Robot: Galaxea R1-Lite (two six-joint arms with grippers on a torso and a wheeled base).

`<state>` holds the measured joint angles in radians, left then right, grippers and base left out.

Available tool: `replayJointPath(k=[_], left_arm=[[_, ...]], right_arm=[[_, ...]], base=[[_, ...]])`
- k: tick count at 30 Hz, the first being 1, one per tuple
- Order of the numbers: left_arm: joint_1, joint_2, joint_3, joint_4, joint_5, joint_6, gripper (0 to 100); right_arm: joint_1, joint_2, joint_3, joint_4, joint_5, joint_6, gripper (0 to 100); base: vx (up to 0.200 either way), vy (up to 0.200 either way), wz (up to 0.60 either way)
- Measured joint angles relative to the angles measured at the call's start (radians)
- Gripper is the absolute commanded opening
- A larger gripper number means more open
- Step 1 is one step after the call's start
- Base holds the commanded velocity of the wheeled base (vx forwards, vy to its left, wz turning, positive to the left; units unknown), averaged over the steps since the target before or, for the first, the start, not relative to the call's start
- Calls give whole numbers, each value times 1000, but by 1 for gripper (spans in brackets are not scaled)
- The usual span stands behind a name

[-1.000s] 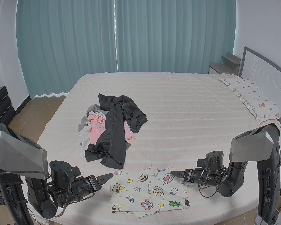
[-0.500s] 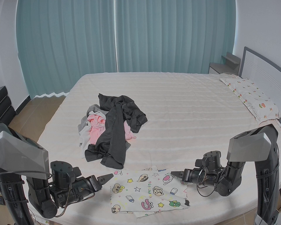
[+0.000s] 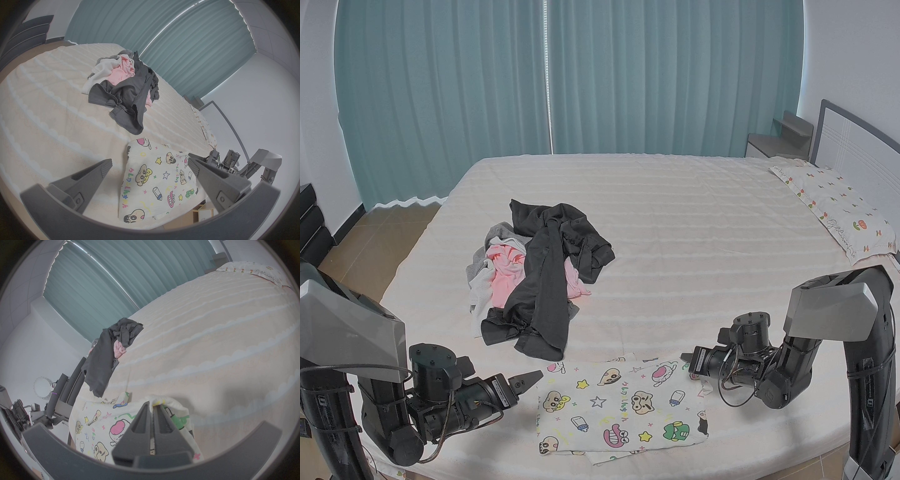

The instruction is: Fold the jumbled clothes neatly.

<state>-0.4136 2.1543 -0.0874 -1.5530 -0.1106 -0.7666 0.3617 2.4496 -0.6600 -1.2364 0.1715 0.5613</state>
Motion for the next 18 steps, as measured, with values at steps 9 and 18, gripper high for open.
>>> replayJointPath(k=[9,18], left_arm=[[-3,2,0,0,0,0,100],[-2,3,0,0,0,0,100]], right_arm=[[-8,3,-34,3,0,-1,0],[-13,-3,-28,13,0,1,100]], base=[[0,0,0],[0,0,0]])
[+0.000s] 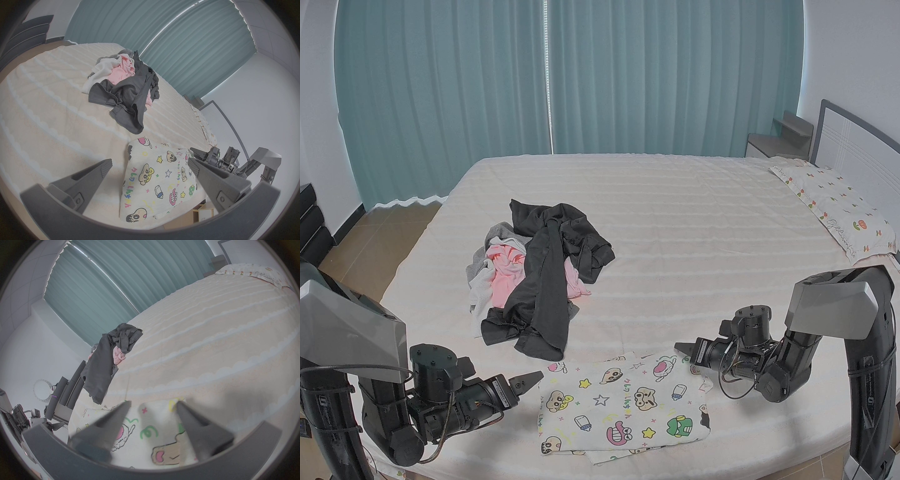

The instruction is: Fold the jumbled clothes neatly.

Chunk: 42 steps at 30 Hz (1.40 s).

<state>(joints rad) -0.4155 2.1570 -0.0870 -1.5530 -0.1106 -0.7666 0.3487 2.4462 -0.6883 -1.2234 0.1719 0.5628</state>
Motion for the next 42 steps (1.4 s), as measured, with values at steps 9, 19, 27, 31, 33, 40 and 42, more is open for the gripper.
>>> replayJointPath(k=[9,19,27,31,33,40,42], left_arm=[[-8,-19,-8,0,24,11,100],[-25,-207,-2,0,107,91,100],[-73,-471,17,112,256,190,100],[-116,-635,20,243,330,258,100],[-127,-712,21,303,358,290,100],[-116,-985,22,511,437,424,100],[-103,-1050,22,557,451,465,100]], right_arm=[[-32,-126,156,-15,0,4,100],[-39,-513,385,-16,-63,0,100],[-22,-900,499,119,-101,-26,100],[-20,-1101,523,289,-112,-56,100],[-22,-1199,527,389,-117,-74,100],[-58,-1552,526,764,-135,-160,100],[-72,-1620,525,829,-138,-182,100]], base=[[0,0,0],[0,0,0],[0,0,0],[0,0,0],[0,0,0],[0,0,0],[0,0,0]])
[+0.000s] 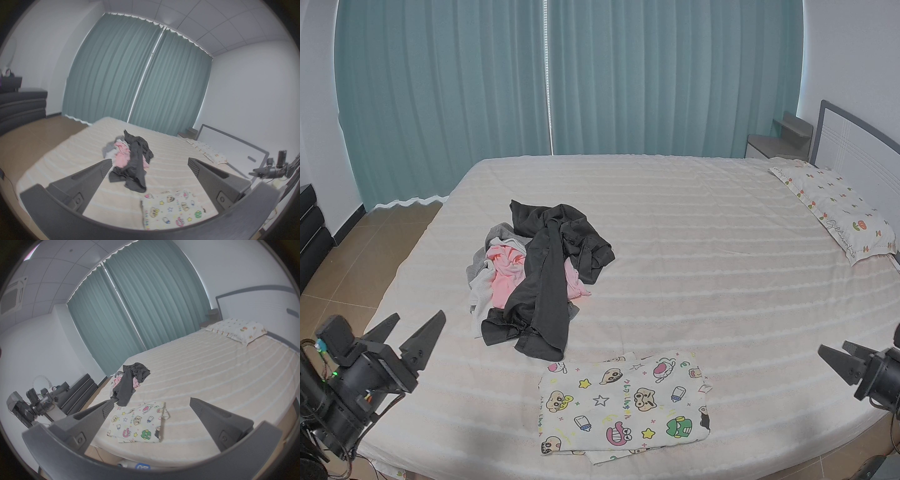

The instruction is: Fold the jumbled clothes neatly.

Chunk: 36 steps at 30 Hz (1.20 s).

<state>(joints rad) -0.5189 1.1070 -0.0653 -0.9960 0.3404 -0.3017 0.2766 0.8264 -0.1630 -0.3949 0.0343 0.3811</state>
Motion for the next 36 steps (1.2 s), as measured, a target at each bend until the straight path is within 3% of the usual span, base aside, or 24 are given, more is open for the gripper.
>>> replayJointPath(k=[3,10,19,26,30,36], left_arm=[[54,-186,0,131,32,115,100],[190,-500,1,369,66,269,100],[340,-895,13,621,95,346,100],[381,-994,45,807,53,324,100],[394,-1011,47,941,30,320,100],[517,-1017,48,957,-7,335,100]], right_arm=[[-56,-206,-3,176,-7,-88,100],[-157,-490,-5,378,-20,-279,100],[-244,-726,78,445,-69,-513,100],[-268,-792,139,408,-145,-531,100],[-274,-806,144,407,-270,-538,100],[-276,-814,145,421,-286,-539,100]], base=[[0,0,0],[0,0,0],[0,0,0],[0,0,0],[0,0,0],[0,0,0]])
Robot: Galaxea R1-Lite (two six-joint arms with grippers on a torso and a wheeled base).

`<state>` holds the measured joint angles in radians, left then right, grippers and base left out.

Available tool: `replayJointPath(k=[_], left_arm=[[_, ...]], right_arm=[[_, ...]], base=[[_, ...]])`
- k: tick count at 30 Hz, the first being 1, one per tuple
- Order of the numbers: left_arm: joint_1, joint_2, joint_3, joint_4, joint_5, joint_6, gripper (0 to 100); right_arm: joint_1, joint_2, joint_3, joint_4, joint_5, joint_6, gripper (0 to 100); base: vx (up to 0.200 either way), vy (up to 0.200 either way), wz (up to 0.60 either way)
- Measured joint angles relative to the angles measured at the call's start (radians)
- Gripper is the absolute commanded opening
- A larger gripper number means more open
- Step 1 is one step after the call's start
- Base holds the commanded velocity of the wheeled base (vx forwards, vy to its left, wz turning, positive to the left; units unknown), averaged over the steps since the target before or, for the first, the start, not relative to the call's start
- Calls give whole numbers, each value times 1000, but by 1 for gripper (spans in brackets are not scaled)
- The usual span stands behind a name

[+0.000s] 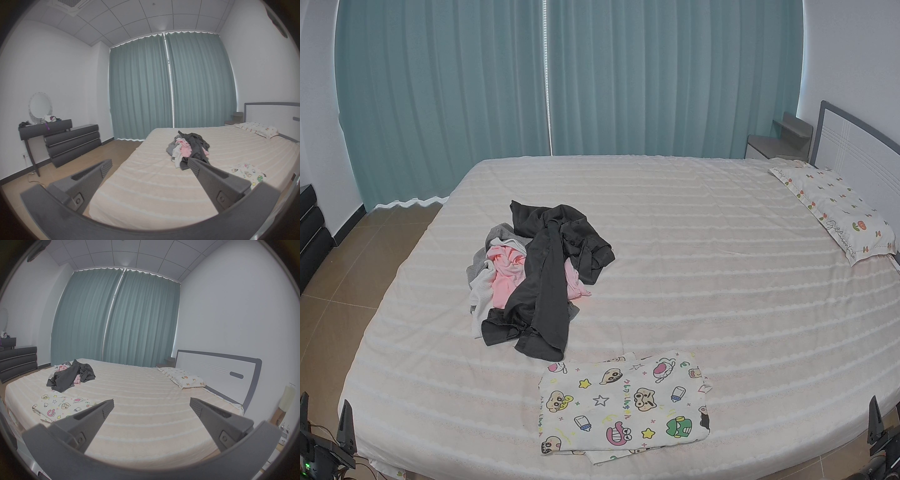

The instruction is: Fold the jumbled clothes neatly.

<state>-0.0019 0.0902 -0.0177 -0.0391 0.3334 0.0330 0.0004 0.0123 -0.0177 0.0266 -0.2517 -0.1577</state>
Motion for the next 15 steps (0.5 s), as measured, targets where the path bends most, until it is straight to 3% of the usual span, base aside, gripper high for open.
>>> replayJointPath(k=[4,9,12,15], left_arm=[[75,-4,0,-2,-95,-2,100],[87,-8,0,21,-327,-11,100],[41,-14,0,30,-382,-10,100],[-5,-26,0,37,-387,-11,100]], right_arm=[[0,-1,0,3,42,3,100],[0,-1,0,2,166,29,100],[0,-1,0,1,199,61,100],[0,-1,0,-1,217,89,100]], base=[[0,0,0],[0,0,0],[0,0,0],[0,0,0]])
